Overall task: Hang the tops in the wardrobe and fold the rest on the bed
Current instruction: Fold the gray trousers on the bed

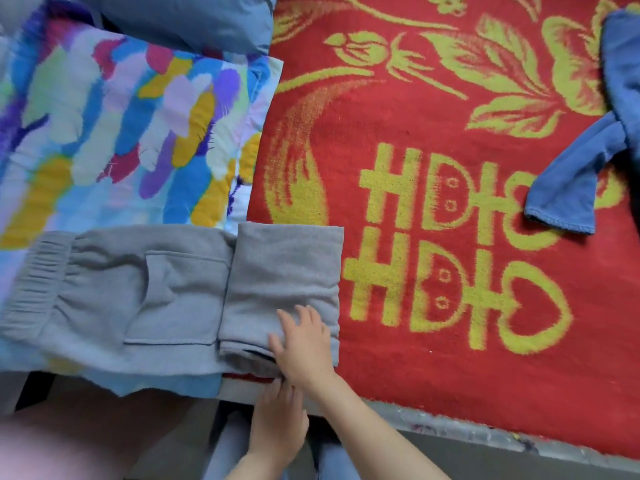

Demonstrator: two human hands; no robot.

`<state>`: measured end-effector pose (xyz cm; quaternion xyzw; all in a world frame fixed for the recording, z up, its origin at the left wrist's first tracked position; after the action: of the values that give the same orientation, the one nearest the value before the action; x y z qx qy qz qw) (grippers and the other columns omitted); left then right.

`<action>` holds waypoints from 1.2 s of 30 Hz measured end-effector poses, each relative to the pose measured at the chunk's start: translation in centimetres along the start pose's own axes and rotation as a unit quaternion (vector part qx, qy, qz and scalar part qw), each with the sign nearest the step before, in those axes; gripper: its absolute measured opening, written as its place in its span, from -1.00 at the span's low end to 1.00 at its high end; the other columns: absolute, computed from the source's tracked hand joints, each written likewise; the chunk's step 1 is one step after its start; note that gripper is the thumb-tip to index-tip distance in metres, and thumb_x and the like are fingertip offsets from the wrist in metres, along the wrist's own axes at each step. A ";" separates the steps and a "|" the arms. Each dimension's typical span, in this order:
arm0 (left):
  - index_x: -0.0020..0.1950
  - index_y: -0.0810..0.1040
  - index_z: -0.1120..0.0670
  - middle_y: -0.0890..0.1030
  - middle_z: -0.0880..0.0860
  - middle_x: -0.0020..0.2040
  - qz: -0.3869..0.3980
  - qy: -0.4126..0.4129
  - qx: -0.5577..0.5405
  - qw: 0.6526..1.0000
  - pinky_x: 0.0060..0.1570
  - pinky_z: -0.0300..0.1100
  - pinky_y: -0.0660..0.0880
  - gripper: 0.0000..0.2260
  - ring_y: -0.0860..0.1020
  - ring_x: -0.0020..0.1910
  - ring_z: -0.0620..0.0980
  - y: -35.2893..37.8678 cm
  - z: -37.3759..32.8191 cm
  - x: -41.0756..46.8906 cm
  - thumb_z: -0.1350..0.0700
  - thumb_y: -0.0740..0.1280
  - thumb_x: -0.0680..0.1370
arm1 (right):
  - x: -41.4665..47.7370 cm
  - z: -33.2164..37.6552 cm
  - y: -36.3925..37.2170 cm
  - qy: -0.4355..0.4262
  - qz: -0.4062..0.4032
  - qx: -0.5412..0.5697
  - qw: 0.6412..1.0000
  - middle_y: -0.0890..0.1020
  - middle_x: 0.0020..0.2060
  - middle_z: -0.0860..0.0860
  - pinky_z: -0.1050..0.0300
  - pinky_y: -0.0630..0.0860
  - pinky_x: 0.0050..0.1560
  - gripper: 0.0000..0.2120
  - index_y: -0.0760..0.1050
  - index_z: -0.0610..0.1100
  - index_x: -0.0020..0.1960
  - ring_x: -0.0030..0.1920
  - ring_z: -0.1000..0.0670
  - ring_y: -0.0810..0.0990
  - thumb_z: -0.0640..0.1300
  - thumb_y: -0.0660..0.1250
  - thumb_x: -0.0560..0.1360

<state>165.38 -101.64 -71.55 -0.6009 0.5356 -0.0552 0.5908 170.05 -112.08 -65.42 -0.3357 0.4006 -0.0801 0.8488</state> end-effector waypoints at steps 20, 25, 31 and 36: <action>0.52 -0.13 0.21 0.19 0.26 0.48 -0.073 -0.023 0.020 0.997 0.32 0.12 0.27 0.08 0.23 0.43 0.26 -4.8 0.4 3.7 -0.09 0.48 0.26 | -1.9 -13.1 -9.8 0.237 -0.141 0.457 0.846 0.62 -0.18 -0.07 0.17 0.43 -0.36 -0.79 0.53 -0.20 0.03 -0.22 -0.01 0.57 -0.35 0.31 0.41; 0.55 -0.08 0.12 -0.08 0.21 0.53 0.013 0.028 0.000 1.000 0.43 0.11 0.06 -0.21 0.00 0.51 0.22 -3.1 -8.3 4.8 -0.02 0.32 0.49 | -4.2 -15.2 -16.8 0.212 -0.246 0.335 0.885 0.56 -0.25 -0.02 0.13 0.38 -0.34 -0.79 0.51 -0.20 0.02 -0.26 -0.02 0.51 -0.31 0.29 0.39; 0.27 0.36 0.06 0.64 0.09 0.05 -0.035 0.096 -0.013 0.995 -0.11 -0.17 0.56 -0.18 0.57 0.00 0.07 -1.3 -7.0 1.8 -0.11 0.46 0.04 | -4.3 -5.2 -16.5 0.001 -0.254 0.051 0.966 0.59 -0.03 -0.11 0.05 0.39 -0.09 -0.47 0.49 -0.24 0.13 0.02 -0.18 0.54 -0.05 0.20 0.21; -0.02 0.46 0.06 0.47 0.06 -0.07 -0.155 0.048 0.017 0.987 -0.18 -0.09 0.26 -0.66 0.42 -0.13 0.06 -0.4 1.2 -3.3 0.03 0.15 0.25 | -6.1 6.2 -5.8 -0.217 -0.185 -0.094 0.954 0.52 -0.35 0.10 0.27 0.29 -0.40 -0.62 0.58 0.04 -0.08 -0.34 0.02 0.53 -0.01 0.10 0.21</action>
<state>165.08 -98.63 -69.78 -0.6628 0.4629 -0.1838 0.5590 171.34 -110.92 -55.08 -0.4918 0.1433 -0.1229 0.8500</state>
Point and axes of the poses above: each hand's wrist, its own x-axis towards the middle knuckle, its own y-axis out of the palm, z = x × y, the point moved 9 cm from there along x, towards the middle knuckle
